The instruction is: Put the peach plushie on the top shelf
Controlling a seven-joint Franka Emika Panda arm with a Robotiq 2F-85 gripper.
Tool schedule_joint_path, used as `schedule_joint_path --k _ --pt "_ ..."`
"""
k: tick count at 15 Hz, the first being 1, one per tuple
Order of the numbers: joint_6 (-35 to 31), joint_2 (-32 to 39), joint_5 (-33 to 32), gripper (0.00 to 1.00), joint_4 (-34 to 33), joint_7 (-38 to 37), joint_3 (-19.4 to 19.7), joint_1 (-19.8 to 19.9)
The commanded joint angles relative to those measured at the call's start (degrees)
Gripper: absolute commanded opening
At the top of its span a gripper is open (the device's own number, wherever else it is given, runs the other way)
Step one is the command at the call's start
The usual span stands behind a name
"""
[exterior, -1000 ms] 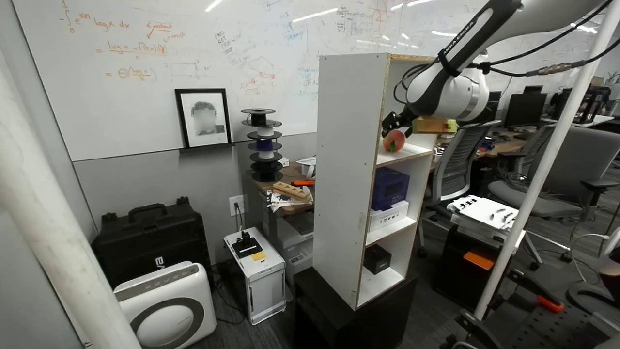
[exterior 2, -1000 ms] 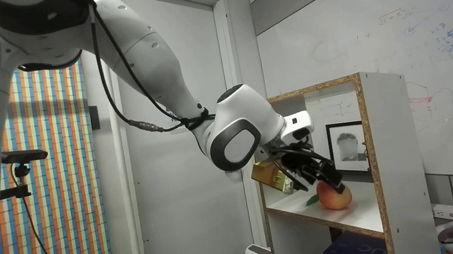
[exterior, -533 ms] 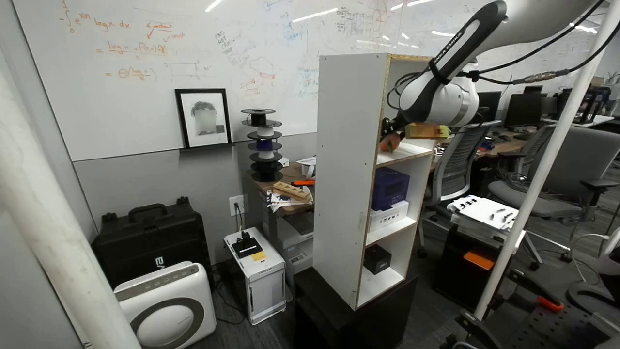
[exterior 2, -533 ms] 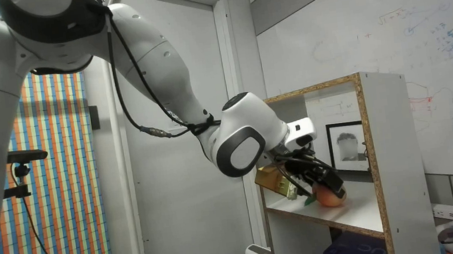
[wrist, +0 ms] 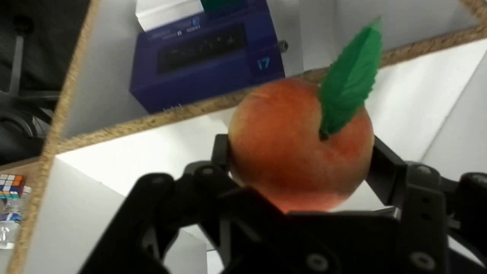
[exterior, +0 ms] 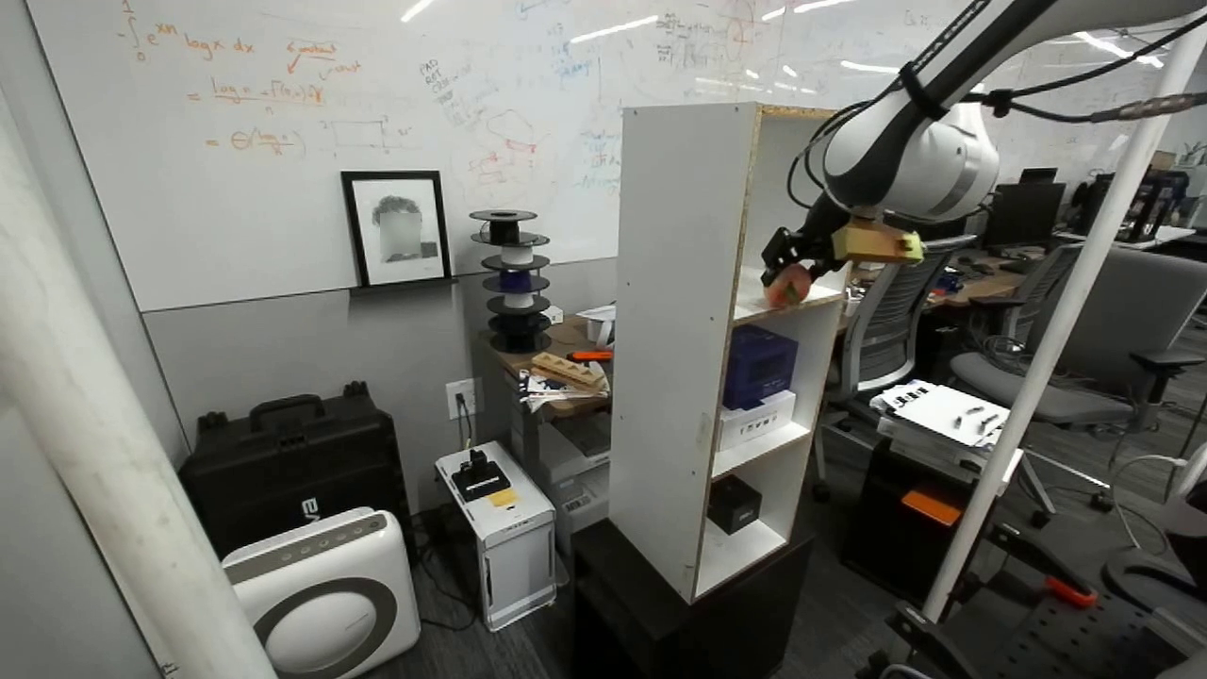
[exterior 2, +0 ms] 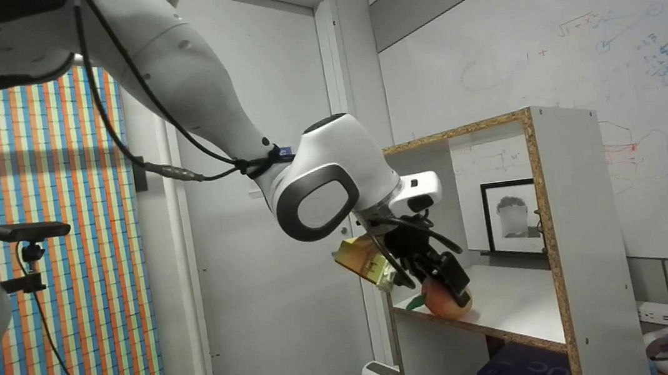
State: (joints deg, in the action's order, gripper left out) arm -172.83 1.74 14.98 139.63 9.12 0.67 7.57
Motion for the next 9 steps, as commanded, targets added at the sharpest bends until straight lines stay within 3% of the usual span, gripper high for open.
schedule_joint_path --k 1,5,9 --pt "10.2 -14.4 1.0 0.57 8.8 3.4 1.7 1.5" --pt "19.2 -27.6 -3.4 0.57 12.0 4.6 7.3 0.0" --pt "24.8 -38.9 -6.6 0.57 9.2 3.8 9.0 -0.4"
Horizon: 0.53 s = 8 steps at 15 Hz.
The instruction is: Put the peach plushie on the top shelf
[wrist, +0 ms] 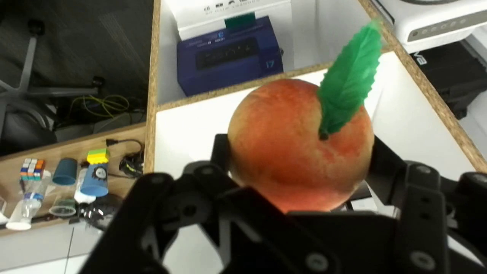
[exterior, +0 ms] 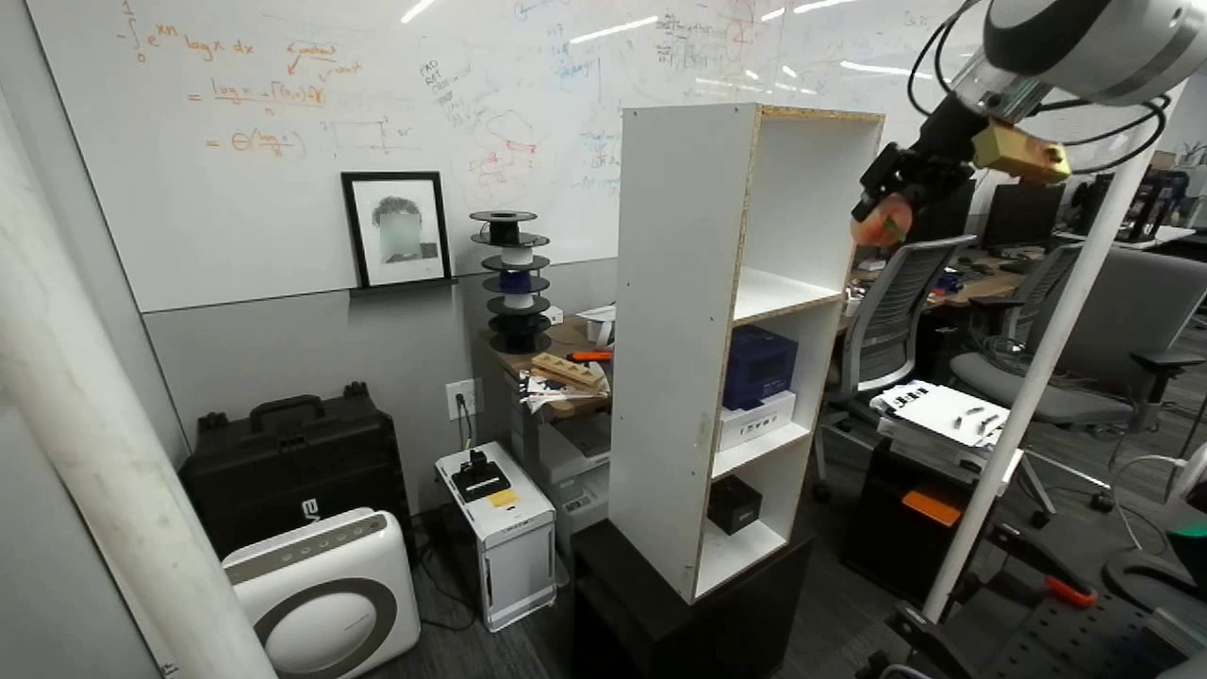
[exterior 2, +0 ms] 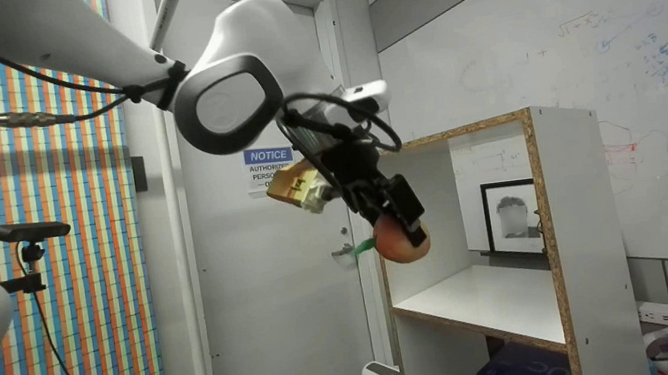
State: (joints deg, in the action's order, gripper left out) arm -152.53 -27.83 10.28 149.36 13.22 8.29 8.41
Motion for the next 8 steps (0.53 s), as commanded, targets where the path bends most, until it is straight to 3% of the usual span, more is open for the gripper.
schedule_joint_path --k 1,4,8 --pt "7.3 -11.4 -2.1 0.57 -2.4 -1.1 1.5 -1.4" --pt "12.6 -13.7 -2.5 0.57 -10.4 -3.6 0.8 -1.7" --pt "8.9 -8.5 -1.3 0.57 -20.0 -5.8 0.9 -3.9"
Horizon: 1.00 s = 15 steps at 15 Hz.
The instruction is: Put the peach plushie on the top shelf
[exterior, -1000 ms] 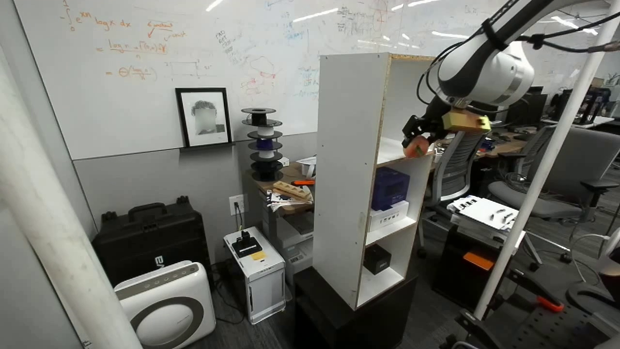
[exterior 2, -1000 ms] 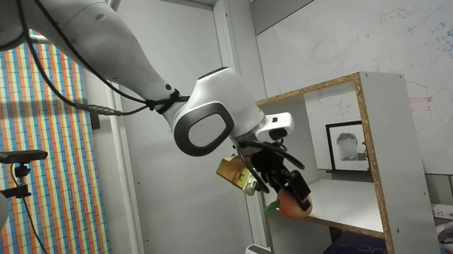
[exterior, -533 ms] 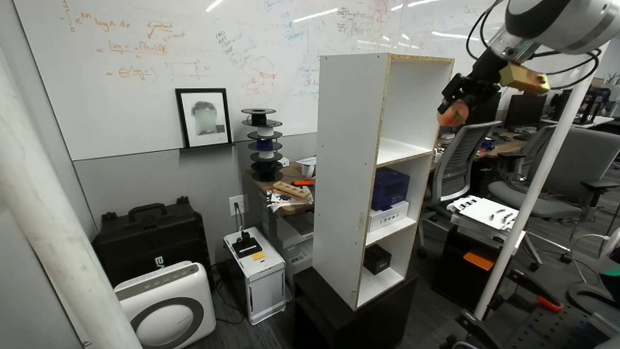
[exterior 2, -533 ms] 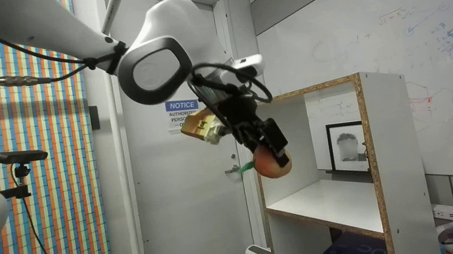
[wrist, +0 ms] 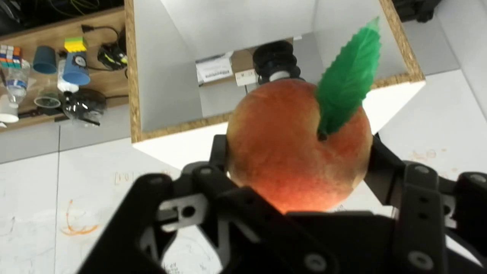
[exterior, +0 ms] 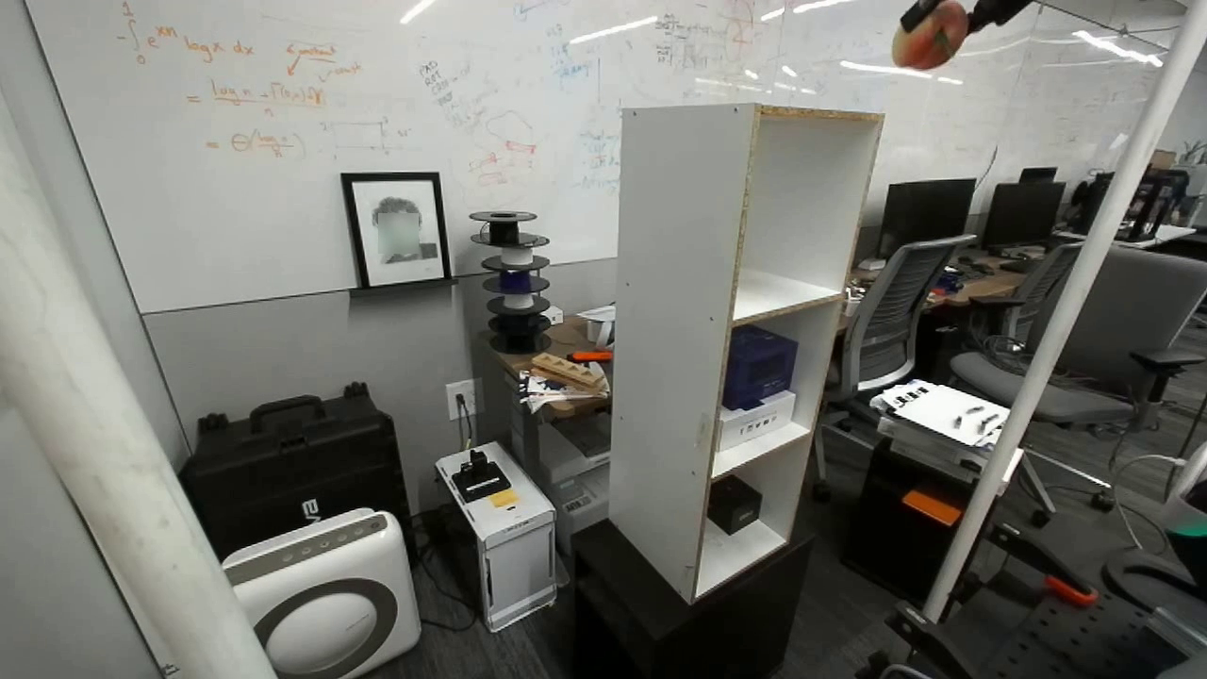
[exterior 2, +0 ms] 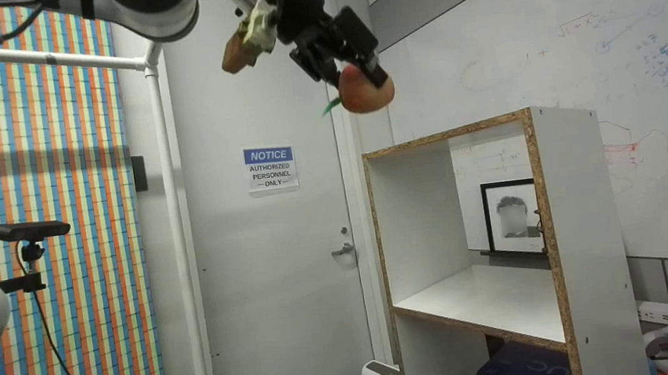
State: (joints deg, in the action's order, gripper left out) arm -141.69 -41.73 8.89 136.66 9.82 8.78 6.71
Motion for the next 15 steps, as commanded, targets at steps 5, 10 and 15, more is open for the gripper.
schedule_joint_path --k 5,10,15 --pt "-7.8 16.0 2.0 0.57 -13.5 -3.0 1.9 -4.9" --pt "-13.1 25.2 6.2 0.57 -16.8 -2.1 3.4 -6.5" --pt "-15.0 29.2 10.0 0.96 -18.9 -2.5 2.5 -6.7"
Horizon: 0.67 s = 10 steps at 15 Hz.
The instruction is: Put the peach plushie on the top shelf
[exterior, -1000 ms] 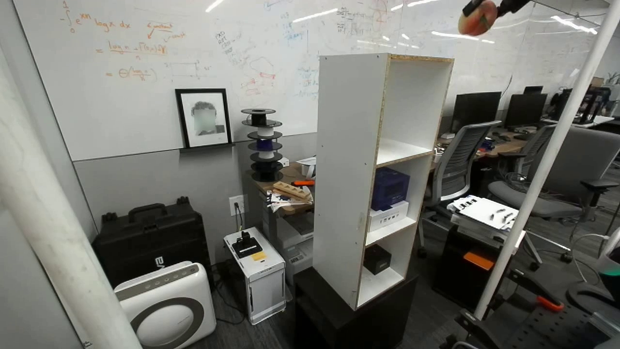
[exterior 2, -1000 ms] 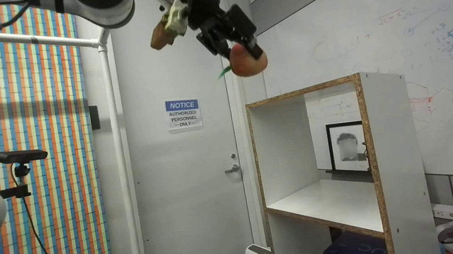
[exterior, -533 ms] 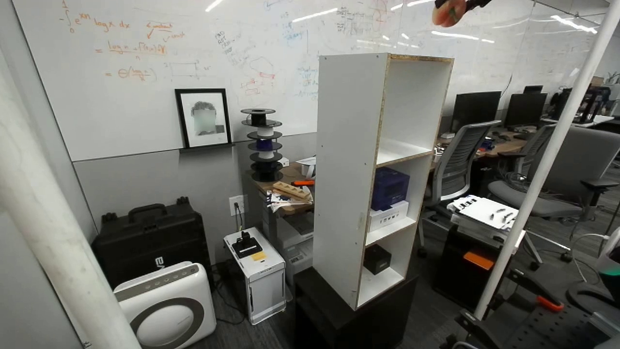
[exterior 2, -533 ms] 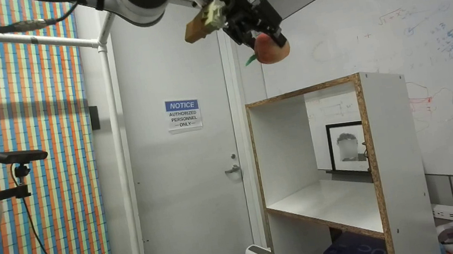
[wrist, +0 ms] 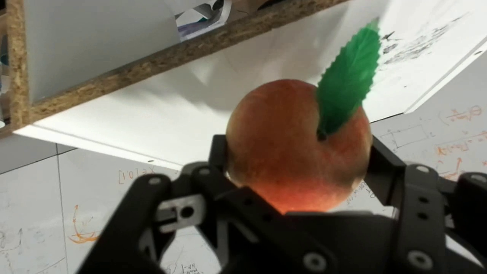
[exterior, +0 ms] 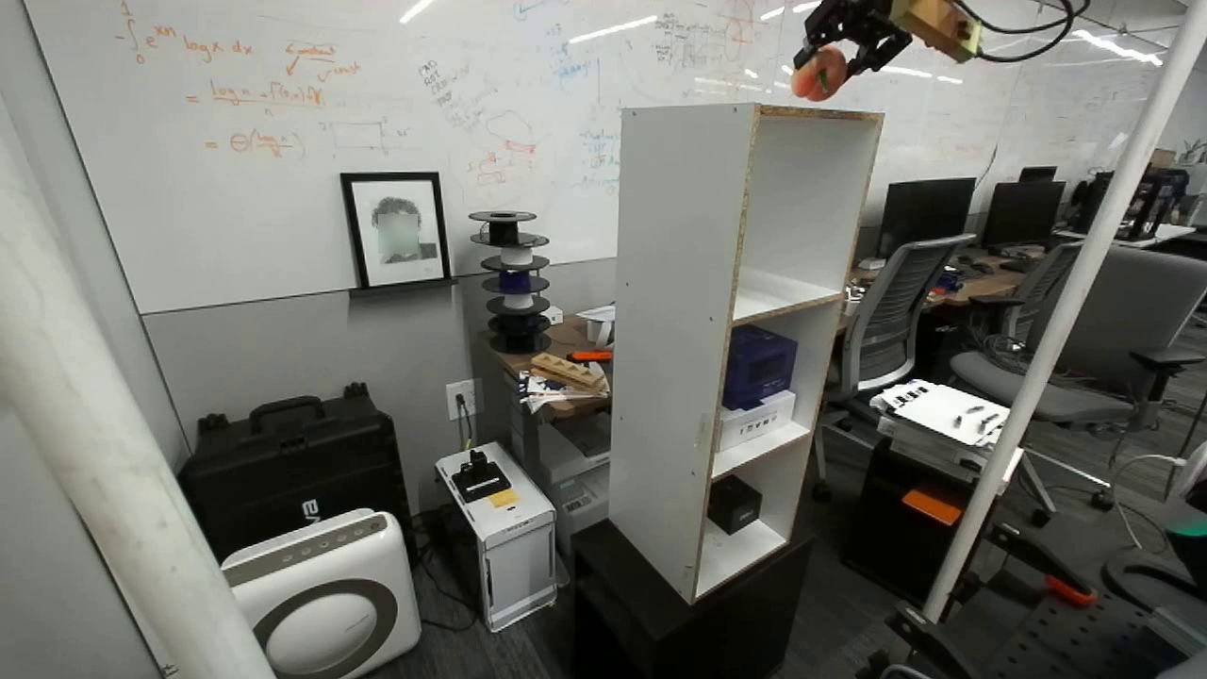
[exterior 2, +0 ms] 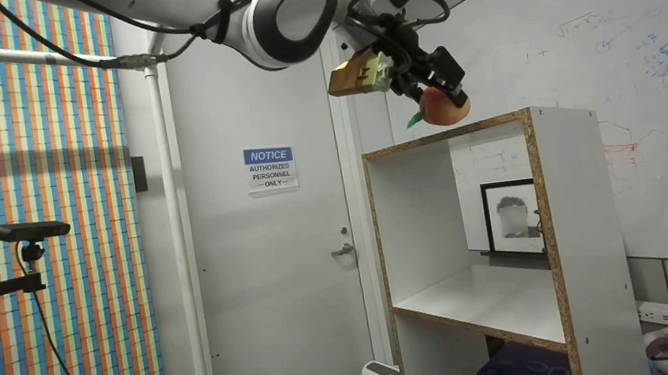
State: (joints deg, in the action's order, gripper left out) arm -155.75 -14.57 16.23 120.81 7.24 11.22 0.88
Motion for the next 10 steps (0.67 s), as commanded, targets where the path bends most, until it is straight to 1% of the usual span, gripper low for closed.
schedule_joint_path --k 1,6,9,10 --pt "-0.7 2.2 2.6 1.00 -3.2 0.0 -0.2 -0.7" --pt "1.3 -0.1 1.9 1.00 -2.1 -1.1 -1.2 -0.3" --pt "5.9 -4.6 1.8 1.00 0.3 -0.3 -1.5 -0.7" --pt "9.0 -7.1 1.9 1.00 1.3 0.0 -1.5 -0.9"
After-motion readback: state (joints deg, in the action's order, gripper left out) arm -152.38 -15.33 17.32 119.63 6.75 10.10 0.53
